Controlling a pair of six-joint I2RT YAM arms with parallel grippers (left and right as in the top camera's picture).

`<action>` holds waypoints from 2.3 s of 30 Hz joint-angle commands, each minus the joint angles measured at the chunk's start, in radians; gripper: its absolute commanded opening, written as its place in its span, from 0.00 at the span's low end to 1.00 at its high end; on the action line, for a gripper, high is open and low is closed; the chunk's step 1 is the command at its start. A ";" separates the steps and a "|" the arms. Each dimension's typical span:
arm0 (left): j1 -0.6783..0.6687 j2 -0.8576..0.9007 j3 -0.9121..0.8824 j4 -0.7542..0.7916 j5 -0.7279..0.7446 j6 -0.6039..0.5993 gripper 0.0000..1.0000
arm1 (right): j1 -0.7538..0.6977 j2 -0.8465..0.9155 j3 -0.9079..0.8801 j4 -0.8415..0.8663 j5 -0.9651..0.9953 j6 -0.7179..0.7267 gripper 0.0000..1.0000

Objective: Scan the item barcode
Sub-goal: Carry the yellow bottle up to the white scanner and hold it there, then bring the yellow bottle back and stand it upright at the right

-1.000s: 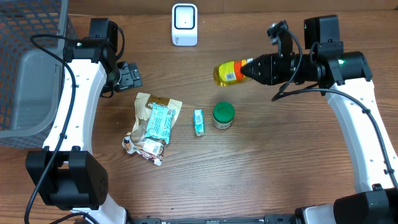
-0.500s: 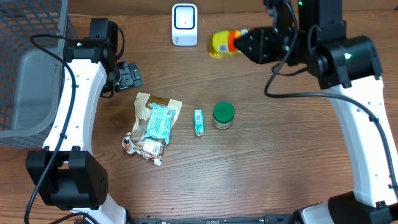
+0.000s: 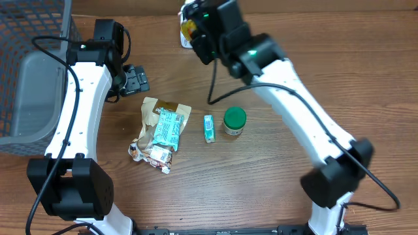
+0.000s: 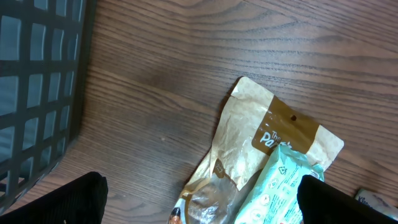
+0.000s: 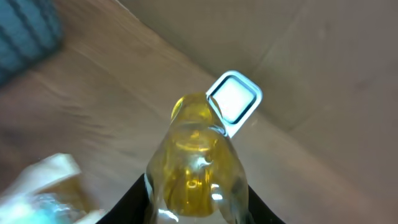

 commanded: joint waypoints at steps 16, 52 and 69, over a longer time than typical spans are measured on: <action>-0.005 0.001 0.016 0.001 -0.013 0.012 1.00 | -0.022 0.237 0.016 0.479 0.138 -0.478 0.04; -0.005 0.001 0.016 0.001 -0.013 0.012 1.00 | -0.076 0.470 0.016 0.851 0.138 -0.753 0.04; -0.005 0.001 0.016 0.001 -0.013 0.012 1.00 | -0.089 0.119 0.017 0.624 0.195 -0.146 0.04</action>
